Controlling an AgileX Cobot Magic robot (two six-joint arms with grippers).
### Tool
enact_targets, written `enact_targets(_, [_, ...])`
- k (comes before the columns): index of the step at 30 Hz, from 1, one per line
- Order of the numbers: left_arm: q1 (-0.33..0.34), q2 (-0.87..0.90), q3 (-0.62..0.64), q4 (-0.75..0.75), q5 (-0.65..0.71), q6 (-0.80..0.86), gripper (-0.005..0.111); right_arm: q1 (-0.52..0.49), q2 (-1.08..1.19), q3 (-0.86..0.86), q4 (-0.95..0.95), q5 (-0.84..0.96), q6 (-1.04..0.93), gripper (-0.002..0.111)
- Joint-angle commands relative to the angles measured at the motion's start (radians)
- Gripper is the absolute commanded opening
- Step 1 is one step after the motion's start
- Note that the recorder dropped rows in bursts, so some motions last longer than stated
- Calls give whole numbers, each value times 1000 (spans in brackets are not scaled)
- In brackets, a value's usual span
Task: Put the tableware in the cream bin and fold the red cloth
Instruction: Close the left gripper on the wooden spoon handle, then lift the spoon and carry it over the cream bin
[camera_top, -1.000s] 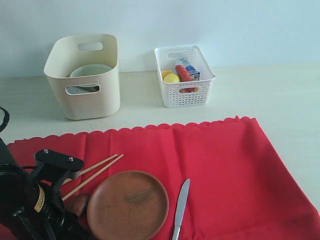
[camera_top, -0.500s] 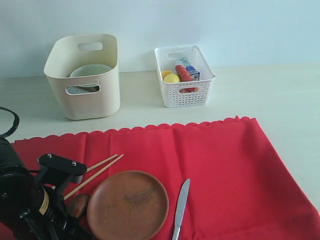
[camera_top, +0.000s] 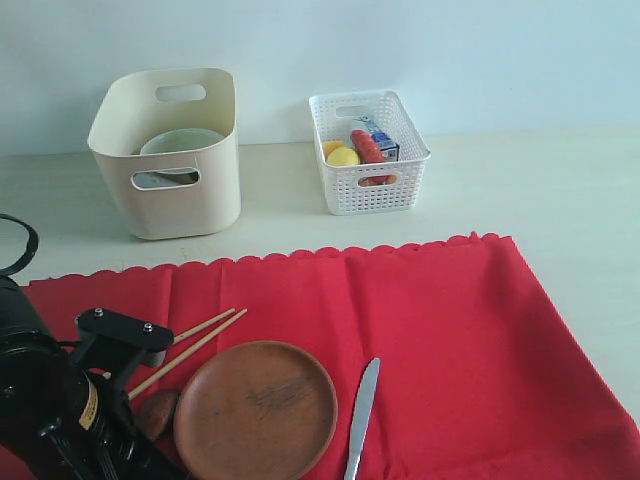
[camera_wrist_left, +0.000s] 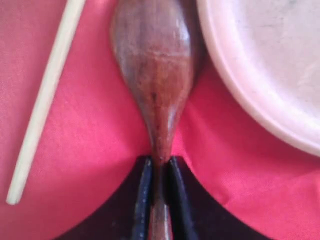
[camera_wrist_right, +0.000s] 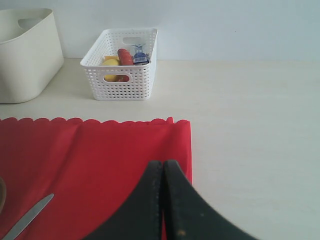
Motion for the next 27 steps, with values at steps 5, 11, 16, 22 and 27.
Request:
enact_targets(5, [4, -102, 7, 2, 68, 0, 0, -3, -6, 1, 0, -4, -1, 0])
enact_targets(11, [4, -247, 7, 2, 116, 10, 0, -3, -6, 1, 0, -4, -1, 0])
enact_targets(16, [18, -407, -76, 85, 134, 15, 0, -3, -6, 1, 0, -4, -1, 0])
enact_targets(22, [240, -397, -372, 191, 158, 72, 0, -3, -6, 1, 0, -4, 1, 0])
enact_targets(27, [449, -194, -631, -21, 74, 359, 0, -3, -6, 1, 0, -4, 1, 0])
